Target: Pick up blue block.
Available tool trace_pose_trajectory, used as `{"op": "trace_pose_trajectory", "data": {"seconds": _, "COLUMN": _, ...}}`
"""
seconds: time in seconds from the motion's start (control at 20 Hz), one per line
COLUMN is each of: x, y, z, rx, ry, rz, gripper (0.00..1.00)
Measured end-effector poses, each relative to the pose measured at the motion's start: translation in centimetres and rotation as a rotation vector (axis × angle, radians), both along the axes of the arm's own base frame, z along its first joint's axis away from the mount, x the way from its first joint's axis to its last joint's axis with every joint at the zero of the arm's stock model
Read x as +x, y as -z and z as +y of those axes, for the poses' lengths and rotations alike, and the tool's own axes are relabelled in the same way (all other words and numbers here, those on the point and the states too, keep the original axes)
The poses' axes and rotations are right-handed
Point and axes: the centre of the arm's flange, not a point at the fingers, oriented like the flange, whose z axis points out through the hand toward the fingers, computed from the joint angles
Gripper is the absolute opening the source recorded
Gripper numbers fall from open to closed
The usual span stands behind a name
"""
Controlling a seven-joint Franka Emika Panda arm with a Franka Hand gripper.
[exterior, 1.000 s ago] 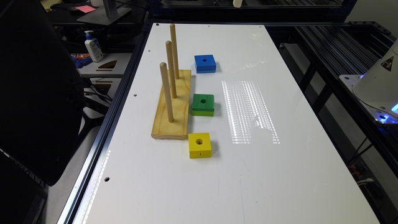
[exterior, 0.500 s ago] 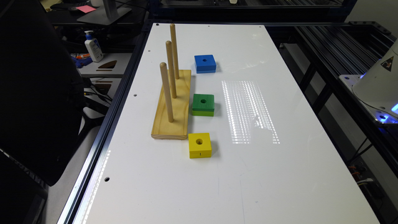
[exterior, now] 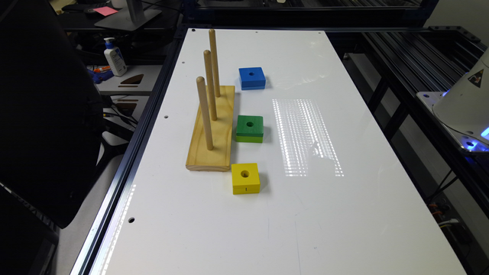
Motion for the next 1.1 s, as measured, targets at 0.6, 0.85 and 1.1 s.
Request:
{"op": "trace_pose_trajectory", "data": {"seconds": 0.6, "x": 1.6, "y": 5.7, "z": -0.7, "rx": 0.005, "ry": -0.003, "rz": 0.015, "gripper": 1.0}}
{"op": "trace_pose_trajectory", "data": {"seconds": 0.85, "x": 1.7, "y": 5.5, "z": -0.8, "rx": 0.002, "ry": -0.003, "rz": 0.012, "gripper": 1.0}}
{"op": "trace_pose_trajectory", "data": {"seconds": 1.1, "x": 1.9, "y": 7.6, "z": -0.9, "rx": 0.007, "ry": -0.004, "rz": 0.021, "gripper": 1.0}}
